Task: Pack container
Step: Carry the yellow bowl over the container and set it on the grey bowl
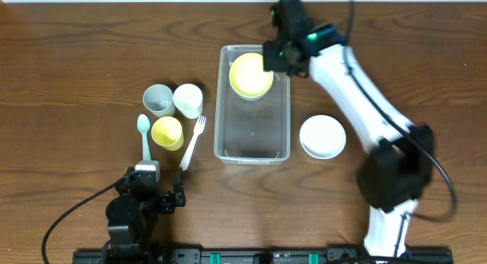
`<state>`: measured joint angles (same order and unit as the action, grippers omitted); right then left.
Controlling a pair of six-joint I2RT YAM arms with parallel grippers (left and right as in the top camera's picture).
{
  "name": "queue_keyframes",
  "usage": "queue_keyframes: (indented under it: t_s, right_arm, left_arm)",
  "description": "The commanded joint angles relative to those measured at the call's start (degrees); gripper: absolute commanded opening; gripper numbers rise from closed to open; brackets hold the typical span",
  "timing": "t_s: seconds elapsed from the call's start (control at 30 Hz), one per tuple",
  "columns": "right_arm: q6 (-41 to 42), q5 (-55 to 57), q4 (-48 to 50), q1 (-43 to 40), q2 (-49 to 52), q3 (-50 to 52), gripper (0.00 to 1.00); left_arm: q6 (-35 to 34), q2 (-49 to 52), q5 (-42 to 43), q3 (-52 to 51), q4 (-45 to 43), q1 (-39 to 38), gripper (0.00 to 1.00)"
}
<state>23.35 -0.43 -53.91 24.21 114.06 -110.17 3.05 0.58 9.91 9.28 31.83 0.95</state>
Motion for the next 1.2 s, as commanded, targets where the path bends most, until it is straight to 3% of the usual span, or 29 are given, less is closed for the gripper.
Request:
queue_keyframes:
  t_s: [0.0, 0.03, 0.1, 0.13, 0.27, 0.33, 0.43, 0.53, 0.83, 1.0, 1.1, 1.17]
  right_arm:
    - [-0.92, 6.03, -4.31, -4.22, -8.94, -2.51, 0.51]
    - [-0.26, 5.64, -6.25, -5.62, -9.86, -2.51, 0.48]
    - [-0.28, 3.06, -8.61, -7.52, -10.27, -2.49, 0.27]
    - [-0.28, 2.08, -9.09, -7.98, -10.08, -2.29, 0.22]
    - [-0.28, -1.90, -6.32, -6.86, -7.69, 1.11, 0.12]
    - [-1.46, -1.97, -2.75, -4.81, -5.49, 3.10, 0.12]
    - [-6.08, -1.07, 2.58, -1.75, -0.98, 4.33, 0.27]
    - [-7.78, 0.42, 6.36, -0.04, 3.89, 4.33, 0.32]
    - [-8.24, 0.13, 12.52, -0.13, 12.26, 4.33, 0.33]
    - [-8.20, -1.36, 12.63, 0.26, 13.57, 4.33, 0.28]
    - [-7.52, -1.31, 12.59, 0.59, 14.16, 4.33, 0.21]
    - [-7.45, -1.31, 12.55, 0.72, 14.32, 4.33, 0.10]
  left_arm:
    - [0.59, -0.35, -0.48, -0.70, -0.17, -0.17, 0.98]
    - [0.59, -0.35, -0.48, -0.70, -0.17, -0.17, 0.98]
    - [0.59, -0.35, -0.48, -0.70, -0.17, -0.17, 0.98]
    - [0.59, -0.35, -0.48, -0.70, -0.17, -0.17, 0.98]
    - [0.59, -0.35, -0.48, -0.70, -0.17, -0.17, 0.98]
    - [0.59, -0.35, -0.48, -0.70, -0.17, -0.17, 0.98]
    - [0.59, -0.35, -0.48, -0.70, -0.17, -0.17, 0.98]
    - [0.59, -0.35, -0.48, -0.70, -0.17, -0.17, 0.98]
    - [0.59, -0.35, -0.48, -0.70, -0.17, -0.17, 0.98]
    - [0.59, -0.35, -0.48, -0.70, -0.15, -0.17, 0.98]
    - [0.59, -0.35, -0.48, -0.70, -0.17, -0.17, 0.98]
    - [0.59, -0.35, -0.48, -0.70, -0.17, -0.17, 0.98]
